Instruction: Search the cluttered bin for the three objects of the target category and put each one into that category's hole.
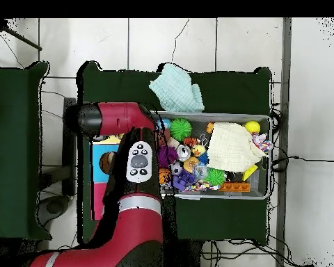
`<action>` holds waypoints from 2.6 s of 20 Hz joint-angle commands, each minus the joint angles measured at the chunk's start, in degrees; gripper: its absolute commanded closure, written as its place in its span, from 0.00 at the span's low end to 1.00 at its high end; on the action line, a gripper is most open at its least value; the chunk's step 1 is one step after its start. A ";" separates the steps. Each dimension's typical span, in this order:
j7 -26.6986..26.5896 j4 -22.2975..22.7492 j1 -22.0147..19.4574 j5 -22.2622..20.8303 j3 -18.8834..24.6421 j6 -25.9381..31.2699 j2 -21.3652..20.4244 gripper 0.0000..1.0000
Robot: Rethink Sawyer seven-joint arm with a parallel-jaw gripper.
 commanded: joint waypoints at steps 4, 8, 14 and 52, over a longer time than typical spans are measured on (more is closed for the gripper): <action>16.78 -13.24 2.89 1.99 -0.50 -10.61 18.11 1.00; 17.08 -16.46 3.30 2.96 -1.72 -6.49 19.13 1.00; 15.61 -16.33 2.82 3.70 -2.54 -1.70 16.33 1.00; 1.60 -2.51 -0.43 2.94 -1.63 14.52 -6.24 0.00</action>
